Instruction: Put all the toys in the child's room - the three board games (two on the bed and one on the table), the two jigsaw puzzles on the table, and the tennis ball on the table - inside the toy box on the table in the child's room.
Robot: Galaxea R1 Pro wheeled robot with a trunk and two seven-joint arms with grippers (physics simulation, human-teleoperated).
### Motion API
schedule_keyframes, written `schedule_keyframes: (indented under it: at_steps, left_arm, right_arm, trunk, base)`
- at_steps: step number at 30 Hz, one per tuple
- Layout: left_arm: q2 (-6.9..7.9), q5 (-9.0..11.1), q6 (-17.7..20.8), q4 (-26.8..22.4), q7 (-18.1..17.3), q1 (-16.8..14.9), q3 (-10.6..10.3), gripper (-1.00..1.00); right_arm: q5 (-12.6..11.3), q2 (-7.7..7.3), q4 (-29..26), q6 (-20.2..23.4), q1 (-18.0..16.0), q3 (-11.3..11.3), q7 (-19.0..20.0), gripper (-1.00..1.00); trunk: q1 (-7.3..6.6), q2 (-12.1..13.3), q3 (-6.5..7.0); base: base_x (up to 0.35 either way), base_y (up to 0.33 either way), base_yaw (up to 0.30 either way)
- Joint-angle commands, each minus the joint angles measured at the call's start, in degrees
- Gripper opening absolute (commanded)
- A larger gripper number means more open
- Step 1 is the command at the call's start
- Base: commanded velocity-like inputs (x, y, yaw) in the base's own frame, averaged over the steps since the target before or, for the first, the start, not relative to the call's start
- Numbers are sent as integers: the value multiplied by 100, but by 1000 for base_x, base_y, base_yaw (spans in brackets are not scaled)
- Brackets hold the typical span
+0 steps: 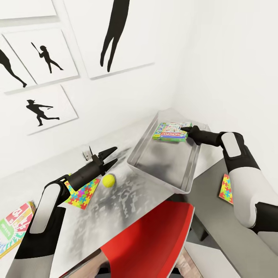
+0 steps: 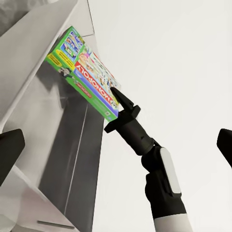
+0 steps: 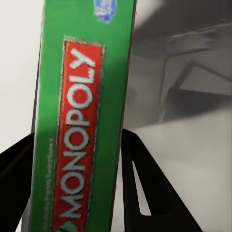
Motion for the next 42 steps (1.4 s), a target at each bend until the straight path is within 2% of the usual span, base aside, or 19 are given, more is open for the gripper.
schedule_keyframes:
  at_steps: [1,10,33,42]
  left_arm:
    - [-1,-31,26,1,-34,-4,7,100]
    - [16,-31,26,1,-34,-4,7,100]
    - [37,-23,30,-8,-38,-4,0,100]
    - [35,-23,31,-8,-36,-4,-8,100]
  right_arm:
    - [58,3,-3,30,-5,-19,58,-100]
    - [57,9,-18,44,-5,-19,69,-100]
    - [55,13,-21,61,3,-12,82,-100]
    - [57,13,-21,54,11,-14,89,-100]
  trunk:
    - [3,-9,-8]
    - [3,-9,-36]
    - [3,-9,-233]
    - [3,-9,-254]
  base:
    - [0,0,0]
    - [0,0,0]
    - [0,0,0]
    - [0,0,0]
